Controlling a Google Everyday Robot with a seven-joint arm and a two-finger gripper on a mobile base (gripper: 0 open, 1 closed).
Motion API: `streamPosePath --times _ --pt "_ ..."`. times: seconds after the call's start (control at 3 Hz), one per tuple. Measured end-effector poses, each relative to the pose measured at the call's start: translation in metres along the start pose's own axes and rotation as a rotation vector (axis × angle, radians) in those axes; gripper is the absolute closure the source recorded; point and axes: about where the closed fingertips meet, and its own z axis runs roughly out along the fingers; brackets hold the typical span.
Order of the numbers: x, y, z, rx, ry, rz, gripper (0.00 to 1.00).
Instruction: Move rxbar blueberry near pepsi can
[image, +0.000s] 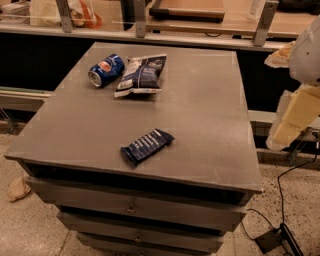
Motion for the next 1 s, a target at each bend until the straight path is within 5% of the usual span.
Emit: streamPosePath --times 0.33,0.67,1.0 --pt "-0.002 -0.001 0.027 -0.029 -0.197 -0.034 0.00" --pt "-0.040 -0.001 0.057 -0.157 -0.508 -0.213 0.00" --pt "-0.061 0.000 0.076 -0.242 -0.649 -0.337 0.00"
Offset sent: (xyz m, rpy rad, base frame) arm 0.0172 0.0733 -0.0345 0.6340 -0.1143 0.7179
